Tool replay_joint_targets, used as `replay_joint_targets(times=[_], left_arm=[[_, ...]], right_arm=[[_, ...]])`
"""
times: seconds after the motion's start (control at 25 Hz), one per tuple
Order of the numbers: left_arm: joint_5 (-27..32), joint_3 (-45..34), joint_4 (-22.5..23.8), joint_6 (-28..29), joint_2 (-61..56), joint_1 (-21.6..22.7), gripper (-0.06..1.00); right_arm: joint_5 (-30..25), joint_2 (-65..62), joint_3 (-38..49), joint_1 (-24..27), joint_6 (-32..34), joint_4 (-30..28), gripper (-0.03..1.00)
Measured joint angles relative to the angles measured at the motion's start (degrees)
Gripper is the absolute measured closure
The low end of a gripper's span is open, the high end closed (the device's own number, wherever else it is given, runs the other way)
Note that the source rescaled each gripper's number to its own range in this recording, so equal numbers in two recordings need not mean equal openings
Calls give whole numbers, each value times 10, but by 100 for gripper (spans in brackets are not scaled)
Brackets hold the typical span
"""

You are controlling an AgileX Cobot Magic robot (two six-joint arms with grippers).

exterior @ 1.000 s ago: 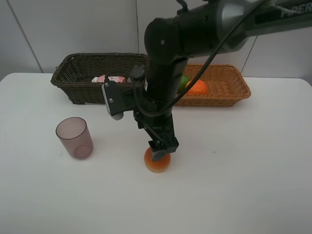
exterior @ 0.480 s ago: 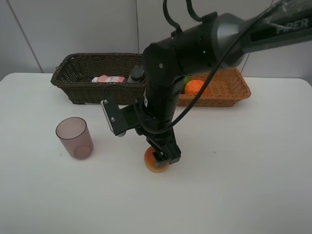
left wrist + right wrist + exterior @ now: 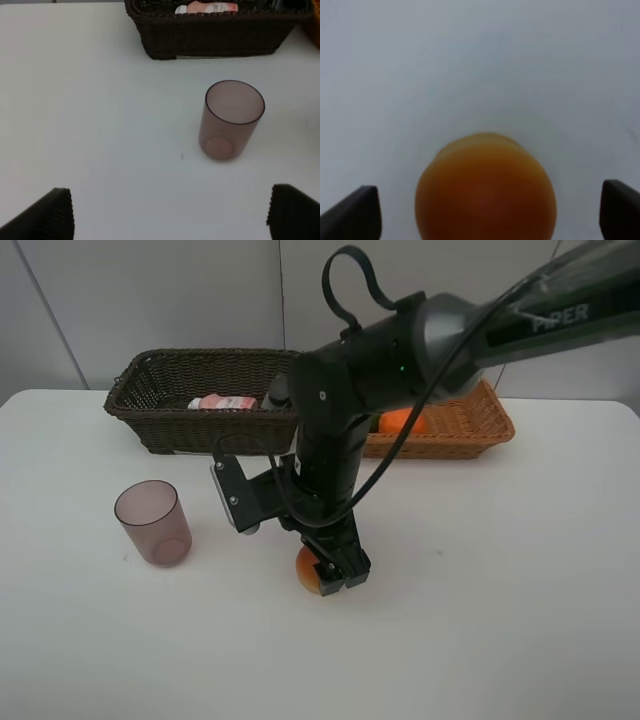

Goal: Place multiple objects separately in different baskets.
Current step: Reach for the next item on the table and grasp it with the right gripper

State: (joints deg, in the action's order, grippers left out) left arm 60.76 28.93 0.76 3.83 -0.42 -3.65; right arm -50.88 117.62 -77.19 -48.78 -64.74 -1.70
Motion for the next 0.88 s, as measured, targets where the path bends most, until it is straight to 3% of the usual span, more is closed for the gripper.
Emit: replay_joint_targets(times=[0.56, 0.88], left_arm=[[0, 0, 0, 0, 0, 0, -6], [0, 0, 0, 0, 0, 0, -6]], right_arm=[[10, 19, 1, 5, 6, 0, 4], [52, 19, 43, 8, 7, -1, 4]])
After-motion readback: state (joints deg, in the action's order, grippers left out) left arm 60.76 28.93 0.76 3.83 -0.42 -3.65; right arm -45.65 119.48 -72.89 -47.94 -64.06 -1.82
